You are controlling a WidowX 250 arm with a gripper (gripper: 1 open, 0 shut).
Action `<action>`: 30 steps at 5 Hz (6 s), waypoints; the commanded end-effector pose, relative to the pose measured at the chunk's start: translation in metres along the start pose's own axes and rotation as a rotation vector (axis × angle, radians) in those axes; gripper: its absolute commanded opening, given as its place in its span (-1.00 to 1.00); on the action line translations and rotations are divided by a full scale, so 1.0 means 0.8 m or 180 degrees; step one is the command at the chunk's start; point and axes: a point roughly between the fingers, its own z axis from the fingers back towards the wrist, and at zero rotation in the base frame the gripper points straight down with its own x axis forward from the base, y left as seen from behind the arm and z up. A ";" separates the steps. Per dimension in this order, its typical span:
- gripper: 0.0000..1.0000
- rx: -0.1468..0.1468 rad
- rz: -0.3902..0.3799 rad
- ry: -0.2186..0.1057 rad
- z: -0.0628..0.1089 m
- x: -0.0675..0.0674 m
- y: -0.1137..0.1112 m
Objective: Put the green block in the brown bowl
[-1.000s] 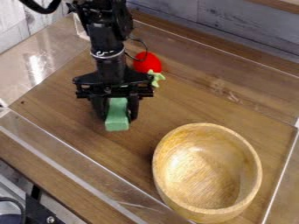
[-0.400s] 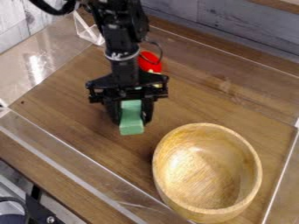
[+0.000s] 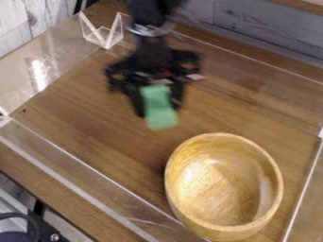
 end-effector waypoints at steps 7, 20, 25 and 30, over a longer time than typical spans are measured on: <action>-1.00 -0.0412 0.0102 -0.0361 0.058 -0.130 -0.053; 1.00 -0.0738 -0.1492 -0.0156 0.053 -0.102 -0.040; 1.00 -0.0682 -0.1490 -0.0051 0.030 -0.092 -0.042; -1.00 -0.0586 -0.1335 0.0004 -0.022 -0.084 -0.049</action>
